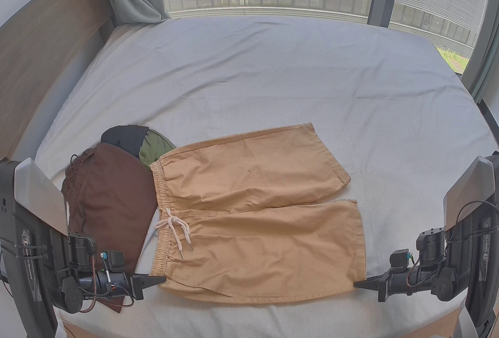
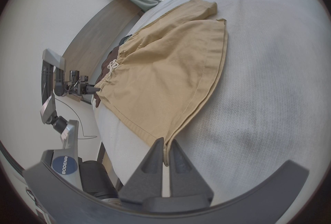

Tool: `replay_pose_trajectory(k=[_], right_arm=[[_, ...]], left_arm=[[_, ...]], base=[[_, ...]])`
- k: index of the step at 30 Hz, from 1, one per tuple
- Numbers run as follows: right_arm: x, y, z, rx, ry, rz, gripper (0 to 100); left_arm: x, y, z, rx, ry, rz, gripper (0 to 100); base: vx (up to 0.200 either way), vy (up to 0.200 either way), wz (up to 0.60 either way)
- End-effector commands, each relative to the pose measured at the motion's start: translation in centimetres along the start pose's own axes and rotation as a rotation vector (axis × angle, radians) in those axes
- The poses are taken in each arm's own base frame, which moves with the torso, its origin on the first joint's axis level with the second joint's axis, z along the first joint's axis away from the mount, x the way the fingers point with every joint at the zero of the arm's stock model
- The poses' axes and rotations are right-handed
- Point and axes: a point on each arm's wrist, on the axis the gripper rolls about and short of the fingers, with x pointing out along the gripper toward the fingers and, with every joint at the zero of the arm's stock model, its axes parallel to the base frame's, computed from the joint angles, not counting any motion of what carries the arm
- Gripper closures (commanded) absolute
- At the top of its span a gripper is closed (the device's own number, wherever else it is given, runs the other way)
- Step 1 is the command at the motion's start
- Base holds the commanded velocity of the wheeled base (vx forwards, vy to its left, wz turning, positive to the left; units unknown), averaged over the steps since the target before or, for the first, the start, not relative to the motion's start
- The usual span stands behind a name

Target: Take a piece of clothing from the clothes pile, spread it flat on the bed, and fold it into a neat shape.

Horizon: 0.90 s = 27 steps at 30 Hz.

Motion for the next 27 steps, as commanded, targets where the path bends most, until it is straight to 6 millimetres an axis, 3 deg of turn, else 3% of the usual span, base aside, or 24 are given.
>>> replay_pose_trajectory(k=[1,13,27], right_arm=[[-0.5,0.2,-0.1,-0.019,0.000,-0.004,100],[-0.6,0.3,-0.2,-0.047,0.009,0.010,100],[-2.0,1.4,2.3,-0.137,-0.114,0.074,100]], left_arm=[[-0.8,0.2,-0.6,-0.005,0.010,0.013,100],[-1.0,0.4,-0.4,0.014,-0.003,-0.009,100],[-1.1,-0.2,2.2,0.108,-0.104,-0.038,100]], base=[[0.000,0.000,0.00],[0.000,0.000,0.00],[0.000,0.000,0.00]])
